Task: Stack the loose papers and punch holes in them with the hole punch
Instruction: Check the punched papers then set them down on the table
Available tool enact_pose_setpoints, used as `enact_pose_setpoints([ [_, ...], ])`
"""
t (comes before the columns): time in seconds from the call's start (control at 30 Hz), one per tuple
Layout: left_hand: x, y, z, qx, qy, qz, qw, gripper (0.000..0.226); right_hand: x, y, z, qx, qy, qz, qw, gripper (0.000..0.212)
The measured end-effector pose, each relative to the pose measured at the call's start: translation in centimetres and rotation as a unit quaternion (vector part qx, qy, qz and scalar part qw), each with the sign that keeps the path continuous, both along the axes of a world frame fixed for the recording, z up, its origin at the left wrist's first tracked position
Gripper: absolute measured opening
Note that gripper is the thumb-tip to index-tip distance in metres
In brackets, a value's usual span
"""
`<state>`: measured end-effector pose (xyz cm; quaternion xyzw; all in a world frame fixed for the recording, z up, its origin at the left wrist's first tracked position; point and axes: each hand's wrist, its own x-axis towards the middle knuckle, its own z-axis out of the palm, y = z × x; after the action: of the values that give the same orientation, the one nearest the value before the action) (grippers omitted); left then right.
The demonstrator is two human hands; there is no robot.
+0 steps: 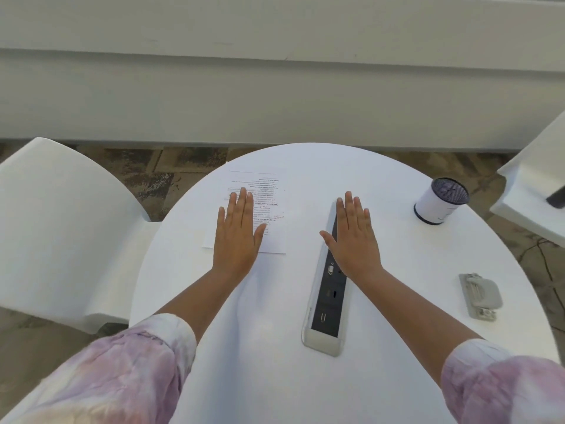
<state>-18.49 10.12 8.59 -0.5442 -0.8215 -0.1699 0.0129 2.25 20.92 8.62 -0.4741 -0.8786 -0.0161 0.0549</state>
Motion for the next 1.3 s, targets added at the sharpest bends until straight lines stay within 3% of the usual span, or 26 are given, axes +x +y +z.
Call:
enact_pose_setpoints([
  [0.3, 5.8, -0.4, 4.5, 0.043, 0.003, -0.024, 0.999, 0.065, 5.9, -1.4, 4.4, 0.035, 0.011, -0.004, 0.999, 0.073],
  [0.67, 12.5, -1.3, 5.4, 0.057, 0.004, -0.073, 0.996, 0.065, 14.2, -1.3, 5.6, 0.044, 0.001, -0.013, 0.999, 0.065],
  [1.0, 17.2, -1.4, 3.9, 0.030, -0.014, -0.090, 0.995, 0.070, 20.8, -0.9, 4.2, 0.012, -0.008, -0.025, 1.000, 0.063],
  [1.3, 19.9, -2.5, 0.4, 0.000, -0.039, -0.066, 0.997, 0.057, 23.4, 0.1, 0.1, -0.022, -0.068, 0.001, 0.997, 0.054],
])
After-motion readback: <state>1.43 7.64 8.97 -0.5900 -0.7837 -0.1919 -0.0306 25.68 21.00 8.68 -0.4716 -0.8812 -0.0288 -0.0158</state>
